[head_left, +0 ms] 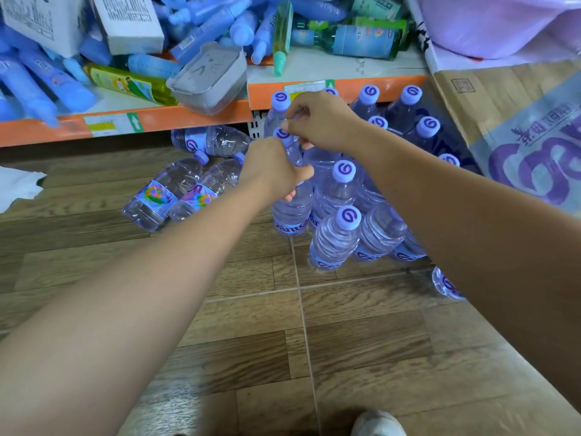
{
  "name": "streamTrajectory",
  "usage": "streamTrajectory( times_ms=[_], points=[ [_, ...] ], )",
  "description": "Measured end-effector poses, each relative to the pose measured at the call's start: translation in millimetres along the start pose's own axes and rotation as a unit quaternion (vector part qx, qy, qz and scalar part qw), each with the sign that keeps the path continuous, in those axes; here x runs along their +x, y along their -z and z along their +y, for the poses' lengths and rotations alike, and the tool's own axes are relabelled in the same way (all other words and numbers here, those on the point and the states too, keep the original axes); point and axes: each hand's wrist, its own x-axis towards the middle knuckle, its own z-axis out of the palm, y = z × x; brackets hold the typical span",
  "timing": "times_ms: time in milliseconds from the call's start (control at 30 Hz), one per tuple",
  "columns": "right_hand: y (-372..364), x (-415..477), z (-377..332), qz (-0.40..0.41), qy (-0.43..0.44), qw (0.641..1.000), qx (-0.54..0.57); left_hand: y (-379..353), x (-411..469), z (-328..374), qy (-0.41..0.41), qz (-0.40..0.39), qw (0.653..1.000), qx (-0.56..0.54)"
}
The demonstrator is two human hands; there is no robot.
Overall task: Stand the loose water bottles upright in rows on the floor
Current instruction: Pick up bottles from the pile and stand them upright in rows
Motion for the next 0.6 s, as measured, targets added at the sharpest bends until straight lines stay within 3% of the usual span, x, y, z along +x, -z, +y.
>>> streamTrajectory(
  times_ms=[333, 467, 600],
  points=[
    [-6.9, 5.9, -8.4, 0.018, 0.012, 0.999, -0.039, -5.7, -1.5, -9.3, -0.018, 0.031, 0.998, -0.045],
    [-14.3, 14.2, -18.3, 0.069, 0.021, 0.990, -0.123, 3.9, -5.4, -11.2, -0.018, -0.025, 0.996, -0.084],
    [-18.7, 21.8, -34.1, 0.097, 0.035, 0.987, -0.122, 18.8, -4.9, -18.8, 0.008, -0.115, 0.978, -0.172]
  ],
)
